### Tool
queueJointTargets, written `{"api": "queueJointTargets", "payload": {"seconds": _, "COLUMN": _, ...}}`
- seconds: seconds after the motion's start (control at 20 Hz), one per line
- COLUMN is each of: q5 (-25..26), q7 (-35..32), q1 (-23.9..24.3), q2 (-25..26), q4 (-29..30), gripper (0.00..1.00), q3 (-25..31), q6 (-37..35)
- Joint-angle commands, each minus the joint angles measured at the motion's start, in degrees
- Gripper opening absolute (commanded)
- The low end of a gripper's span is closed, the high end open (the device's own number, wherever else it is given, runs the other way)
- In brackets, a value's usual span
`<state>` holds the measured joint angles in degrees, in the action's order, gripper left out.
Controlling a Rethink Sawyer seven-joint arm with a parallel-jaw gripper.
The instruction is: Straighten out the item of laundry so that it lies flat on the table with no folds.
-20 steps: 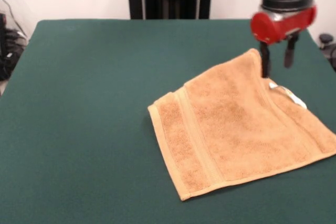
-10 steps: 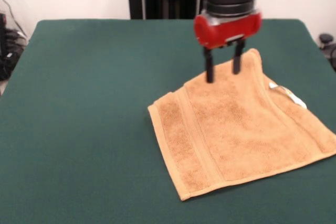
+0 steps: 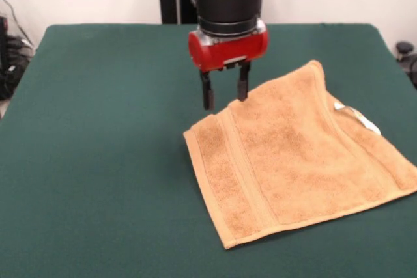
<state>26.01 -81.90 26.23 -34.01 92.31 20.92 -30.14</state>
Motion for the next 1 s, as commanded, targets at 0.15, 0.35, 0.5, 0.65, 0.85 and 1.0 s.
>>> {"api": "queueJointTargets", "payload": {"seconds": 0.15, "q5": -1.80, "q7": -10.83, "q1": -0.39, "q2": 1.38, "q4": 5.79, "gripper": 1.00, "q3": -0.23, "q6": 6.44}}
{"api": "queueJointTargets", "payload": {"seconds": 0.35, "q5": -4.29, "q7": -15.72, "q1": 0.34, "q2": 2.85, "q4": 5.76, "gripper": 1.00, "q3": -1.28, "q6": 11.99}}
{"api": "queueJointTargets", "payload": {"seconds": 0.5, "q5": -6.62, "q7": -17.97, "q1": 1.29, "q2": 3.70, "q4": 6.32, "gripper": 1.00, "q3": -1.50, "q6": 16.23}}
{"api": "queueJointTargets", "payload": {"seconds": 0.65, "q5": -10.28, "q7": -20.85, "q1": 1.93, "q2": 4.38, "q4": 7.62, "gripper": 1.00, "q3": -2.29, "q6": 19.58}}
{"api": "queueJointTargets", "payload": {"seconds": 0.85, "q5": -13.61, "q7": -21.44, "q1": 3.47, "q2": 4.69, "q4": 9.75, "gripper": 1.00, "q3": -2.66, "q6": 22.63}}
{"api": "queueJointTargets", "payload": {"seconds": 1.0, "q5": -15.40, "q7": -20.78, "q1": 3.98, "q2": 4.33, "q4": 11.21, "gripper": 1.00, "q3": -3.01, "q6": 24.02}}
